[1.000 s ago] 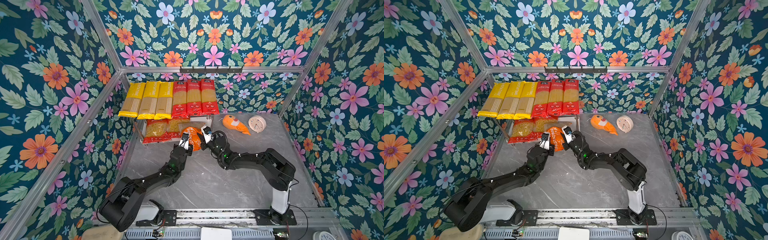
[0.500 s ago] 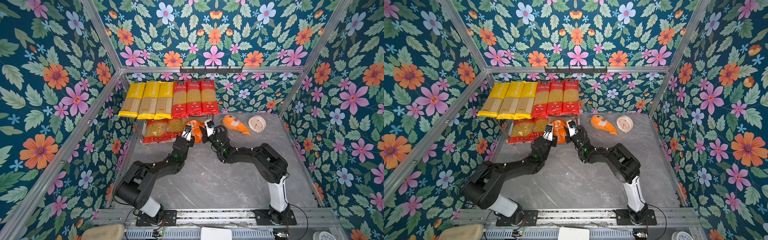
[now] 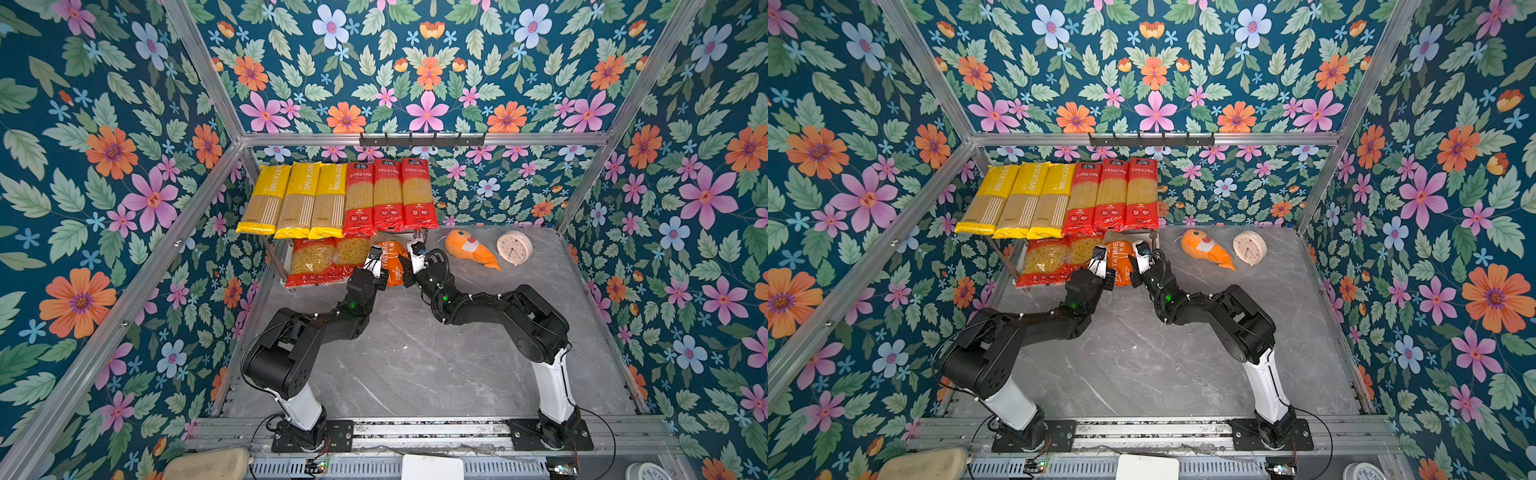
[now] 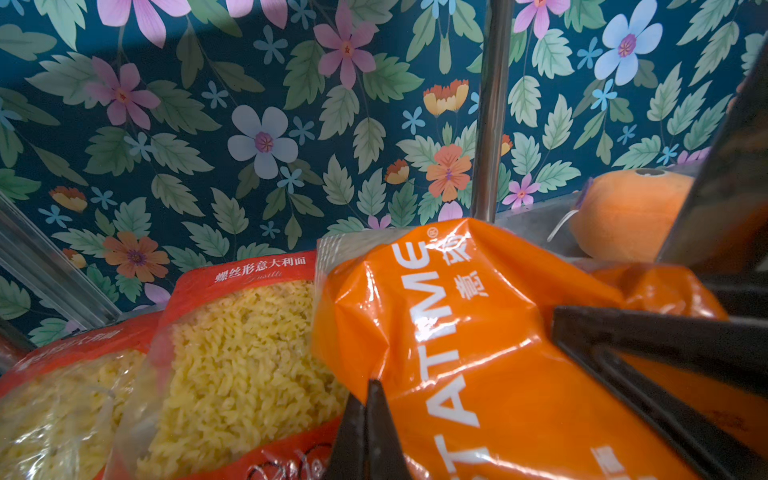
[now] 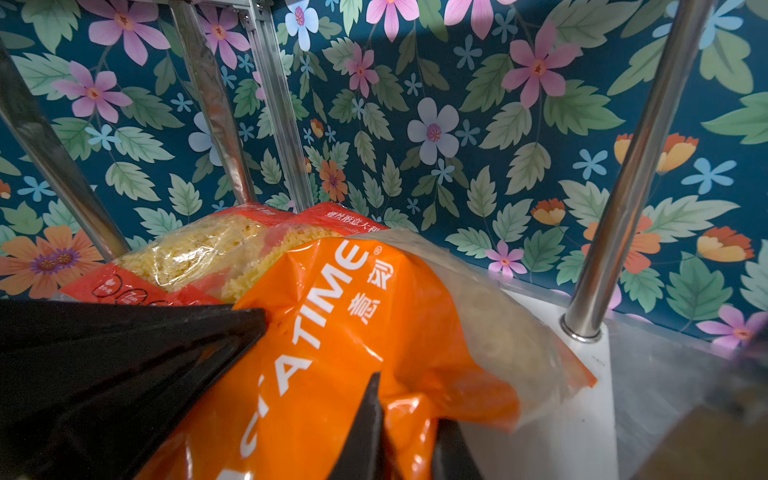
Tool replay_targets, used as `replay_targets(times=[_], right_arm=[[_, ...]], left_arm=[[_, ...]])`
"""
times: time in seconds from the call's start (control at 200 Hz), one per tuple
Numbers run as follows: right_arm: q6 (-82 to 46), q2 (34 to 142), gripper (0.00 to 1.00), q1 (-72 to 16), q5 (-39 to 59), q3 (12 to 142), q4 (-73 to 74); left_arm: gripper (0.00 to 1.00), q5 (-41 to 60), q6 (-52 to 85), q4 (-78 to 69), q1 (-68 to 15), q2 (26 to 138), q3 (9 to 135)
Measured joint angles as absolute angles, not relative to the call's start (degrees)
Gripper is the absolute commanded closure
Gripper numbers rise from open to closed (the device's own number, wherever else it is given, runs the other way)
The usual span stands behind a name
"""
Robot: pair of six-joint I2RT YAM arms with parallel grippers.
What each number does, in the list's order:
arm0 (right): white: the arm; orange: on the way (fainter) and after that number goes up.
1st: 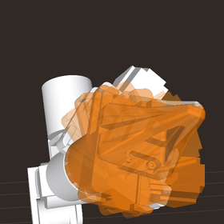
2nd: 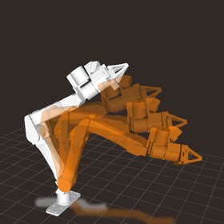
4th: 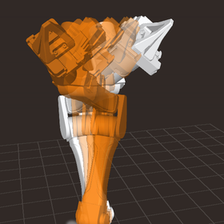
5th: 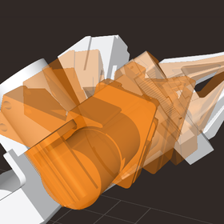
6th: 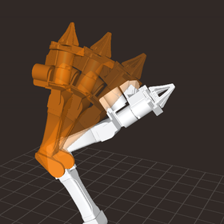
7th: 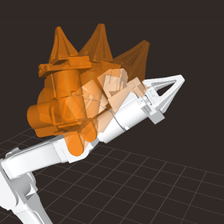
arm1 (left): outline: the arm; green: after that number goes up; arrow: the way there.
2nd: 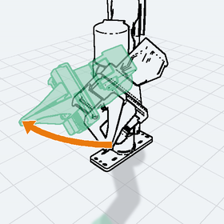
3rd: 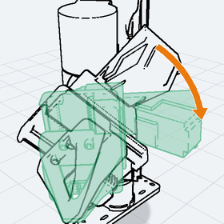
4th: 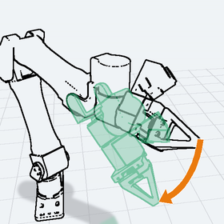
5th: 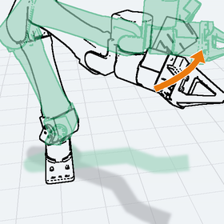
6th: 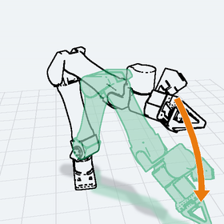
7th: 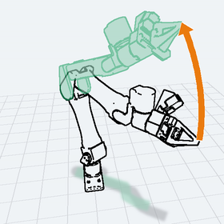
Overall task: Place and organize the pasta boxes and bags onto the shelf
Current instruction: 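Set the orange bag beside the red fusilli bags and open both grippers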
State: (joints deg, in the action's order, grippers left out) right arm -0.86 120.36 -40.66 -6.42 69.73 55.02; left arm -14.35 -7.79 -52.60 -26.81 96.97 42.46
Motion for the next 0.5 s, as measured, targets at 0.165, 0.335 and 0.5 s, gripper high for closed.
replay_targets(times=[0.165, 0.335, 0.5], right_arm=[[-0.3, 120.4, 0.78, -40.6, -7.4, 70.4, 53.3], [1.7, 120.2, 0.59, -40.8, -8.1, 70.0, 52.1], [2.9, 118.6, 0.50, -41.3, -9.6, 66.9, 52.1]], left_arm=[[1.00, -13.7, -7.8, -50.3, -26.5, 98.7, 46.0], [1.00, -14.4, -6.1, -51.9, -26.4, 101.6, 46.7], [1.00, -15.5, -3.4, -53.3, -26.2, 103.5, 47.0]])
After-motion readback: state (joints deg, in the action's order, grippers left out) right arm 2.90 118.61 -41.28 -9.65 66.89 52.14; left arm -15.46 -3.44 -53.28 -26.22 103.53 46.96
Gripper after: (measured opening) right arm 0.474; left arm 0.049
